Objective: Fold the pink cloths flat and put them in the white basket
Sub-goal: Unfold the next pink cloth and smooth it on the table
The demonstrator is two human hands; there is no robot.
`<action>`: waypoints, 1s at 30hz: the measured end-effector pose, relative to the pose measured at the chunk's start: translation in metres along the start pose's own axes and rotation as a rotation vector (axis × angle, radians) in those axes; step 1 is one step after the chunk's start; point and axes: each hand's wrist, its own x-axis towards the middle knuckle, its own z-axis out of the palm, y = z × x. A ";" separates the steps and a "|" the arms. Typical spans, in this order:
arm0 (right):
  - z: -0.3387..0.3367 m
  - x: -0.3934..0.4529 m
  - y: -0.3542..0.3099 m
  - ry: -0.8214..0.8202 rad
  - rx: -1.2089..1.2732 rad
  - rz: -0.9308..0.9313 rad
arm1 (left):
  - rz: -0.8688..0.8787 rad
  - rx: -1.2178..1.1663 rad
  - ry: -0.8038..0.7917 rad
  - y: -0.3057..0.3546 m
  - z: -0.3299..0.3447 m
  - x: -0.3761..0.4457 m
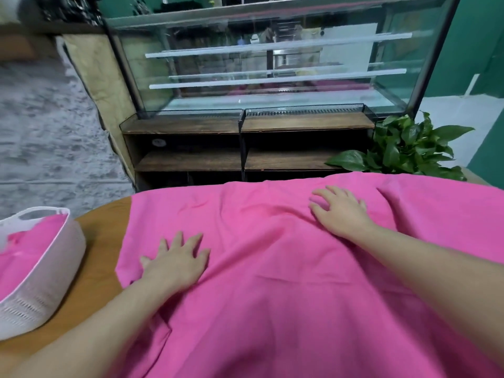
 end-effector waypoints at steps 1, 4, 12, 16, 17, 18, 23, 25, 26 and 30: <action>0.000 -0.009 -0.007 0.026 0.003 -0.049 | 0.026 0.025 0.016 -0.004 -0.002 -0.010; -0.001 -0.041 -0.029 0.048 0.011 -0.233 | 0.148 0.034 0.177 -0.017 -0.002 -0.039; -0.010 -0.129 -0.087 -0.135 0.032 -0.734 | 0.269 0.070 0.288 -0.073 0.023 -0.092; -0.011 -0.168 -0.101 -0.288 -0.062 -0.798 | 0.131 0.072 0.208 -0.108 0.022 -0.087; -0.012 -0.177 -0.102 -0.300 -0.067 -0.806 | 0.114 0.110 0.210 -0.114 0.019 -0.087; -0.014 -0.185 -0.102 -0.305 -0.078 -0.809 | 0.112 0.144 0.236 -0.119 0.018 -0.086; -0.033 -0.220 -0.098 -0.280 -0.125 -0.764 | 0.268 0.180 0.520 -0.111 0.011 -0.107; -0.041 -0.235 -0.093 -0.305 -0.132 -0.727 | 0.318 0.139 0.528 -0.095 0.008 -0.126; -0.045 -0.242 -0.090 -0.313 -0.131 -0.722 | 0.361 0.109 0.531 -0.085 0.006 -0.137; -0.061 -0.269 -0.074 -0.326 0.015 -0.696 | 0.497 -0.130 0.443 -0.037 0.000 -0.192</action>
